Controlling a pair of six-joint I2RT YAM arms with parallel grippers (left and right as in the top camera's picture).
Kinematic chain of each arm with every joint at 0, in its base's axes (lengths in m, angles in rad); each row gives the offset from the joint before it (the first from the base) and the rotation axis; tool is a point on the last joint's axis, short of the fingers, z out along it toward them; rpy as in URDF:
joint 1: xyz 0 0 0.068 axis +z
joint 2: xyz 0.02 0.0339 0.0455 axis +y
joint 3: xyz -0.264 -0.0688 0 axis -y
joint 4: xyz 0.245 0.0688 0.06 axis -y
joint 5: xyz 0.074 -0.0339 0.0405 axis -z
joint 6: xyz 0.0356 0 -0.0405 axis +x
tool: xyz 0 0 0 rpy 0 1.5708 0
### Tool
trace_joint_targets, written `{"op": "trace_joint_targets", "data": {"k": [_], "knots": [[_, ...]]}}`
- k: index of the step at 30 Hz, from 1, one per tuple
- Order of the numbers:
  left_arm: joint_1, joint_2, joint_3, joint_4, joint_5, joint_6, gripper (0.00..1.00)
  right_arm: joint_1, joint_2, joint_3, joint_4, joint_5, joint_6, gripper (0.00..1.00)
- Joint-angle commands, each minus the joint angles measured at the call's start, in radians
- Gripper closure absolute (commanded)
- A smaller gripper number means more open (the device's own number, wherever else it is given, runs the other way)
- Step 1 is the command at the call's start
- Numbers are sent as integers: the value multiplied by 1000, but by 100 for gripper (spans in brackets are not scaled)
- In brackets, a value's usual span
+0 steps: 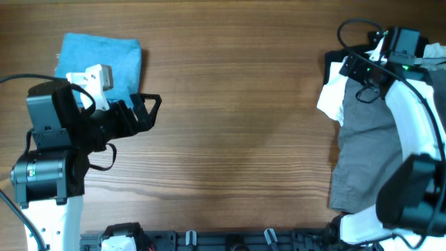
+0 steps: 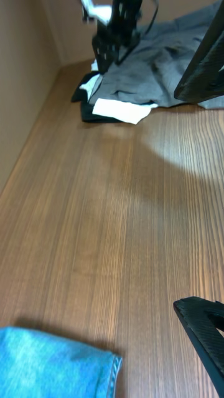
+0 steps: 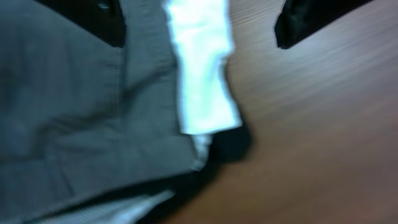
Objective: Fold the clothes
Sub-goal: 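Reach the right gripper into the clothes pile and grasp the grey shorts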
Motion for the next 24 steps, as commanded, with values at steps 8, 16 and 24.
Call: {"op": "trace_joint_targets", "data": {"k": [8,16,24], "knots": [[-5,-5,14,6,54,1,0,-19,195,20,-72,165,59,54],[-5,-5,14,6,54,1,0,-18,245,-11,-15,14,63,43],[-5,-5,14,-2,54,1,0,-18,258,-29,-5,30,-6,44]]}}
